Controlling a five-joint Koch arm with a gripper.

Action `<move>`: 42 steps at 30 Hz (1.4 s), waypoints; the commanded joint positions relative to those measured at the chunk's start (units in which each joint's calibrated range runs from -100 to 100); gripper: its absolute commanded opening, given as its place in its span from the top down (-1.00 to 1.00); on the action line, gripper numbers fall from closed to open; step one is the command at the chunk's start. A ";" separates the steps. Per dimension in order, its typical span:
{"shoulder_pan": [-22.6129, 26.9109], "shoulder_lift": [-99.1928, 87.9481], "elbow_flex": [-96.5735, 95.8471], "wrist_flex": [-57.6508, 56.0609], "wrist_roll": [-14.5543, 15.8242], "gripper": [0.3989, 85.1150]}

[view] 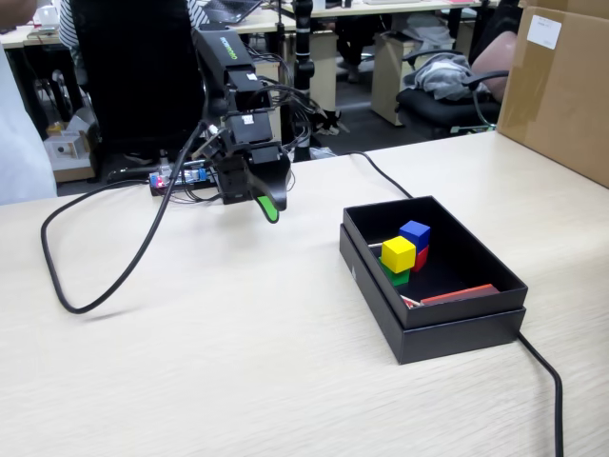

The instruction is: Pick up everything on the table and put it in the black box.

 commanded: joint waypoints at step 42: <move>-5.86 -23.26 -45.39 32.16 -7.18 -0.13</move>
